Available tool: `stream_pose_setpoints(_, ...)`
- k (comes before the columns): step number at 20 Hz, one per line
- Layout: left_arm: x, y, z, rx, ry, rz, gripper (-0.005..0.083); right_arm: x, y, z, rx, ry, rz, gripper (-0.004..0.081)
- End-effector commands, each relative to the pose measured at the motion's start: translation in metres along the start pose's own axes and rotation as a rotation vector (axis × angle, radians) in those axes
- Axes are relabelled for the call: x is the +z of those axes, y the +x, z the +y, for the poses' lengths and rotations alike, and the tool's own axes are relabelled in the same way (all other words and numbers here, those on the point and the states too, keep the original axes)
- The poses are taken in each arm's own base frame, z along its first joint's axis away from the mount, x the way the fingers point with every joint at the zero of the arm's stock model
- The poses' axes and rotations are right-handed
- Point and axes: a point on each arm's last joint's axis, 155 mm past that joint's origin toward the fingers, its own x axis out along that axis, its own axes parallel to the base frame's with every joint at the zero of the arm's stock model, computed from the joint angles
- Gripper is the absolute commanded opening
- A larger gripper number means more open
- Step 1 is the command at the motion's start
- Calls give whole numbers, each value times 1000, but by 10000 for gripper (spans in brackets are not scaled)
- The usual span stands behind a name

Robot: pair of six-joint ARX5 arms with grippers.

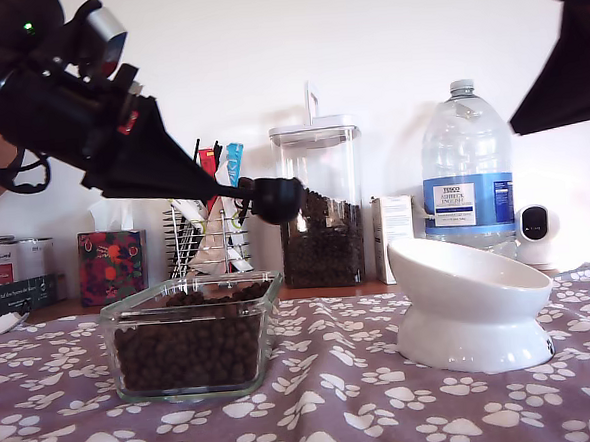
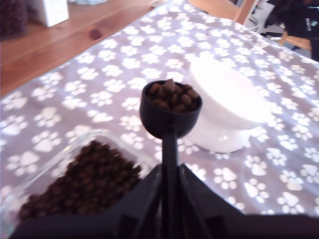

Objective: Measure one spoon of cat food and pour it into the food bowl

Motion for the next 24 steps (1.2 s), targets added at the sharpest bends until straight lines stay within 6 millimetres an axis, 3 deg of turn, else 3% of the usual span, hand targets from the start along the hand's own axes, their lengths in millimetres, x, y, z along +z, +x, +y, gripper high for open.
stream_pose_setpoints(1,7,3,-12,-22,27,-15,-19,-6,-5,-3,-16,9,11,-11)
stream_pose_setpoints(10,58,22,-59,-62,137,-93,-19,-26,-37,-25,-178,60,185,-10)
stream_pose_setpoints(15,75,27,-69,-37,179,-119,-19,-39,-56,-18,-167,78,290,-11)
stream_pose_setpoints(18,82,32,-71,-35,190,-125,-19,-36,-62,-3,-97,58,275,-10)
stream_pose_setpoints(24,88,56,-72,-50,200,-105,-19,-26,-65,-2,-93,15,229,-10)
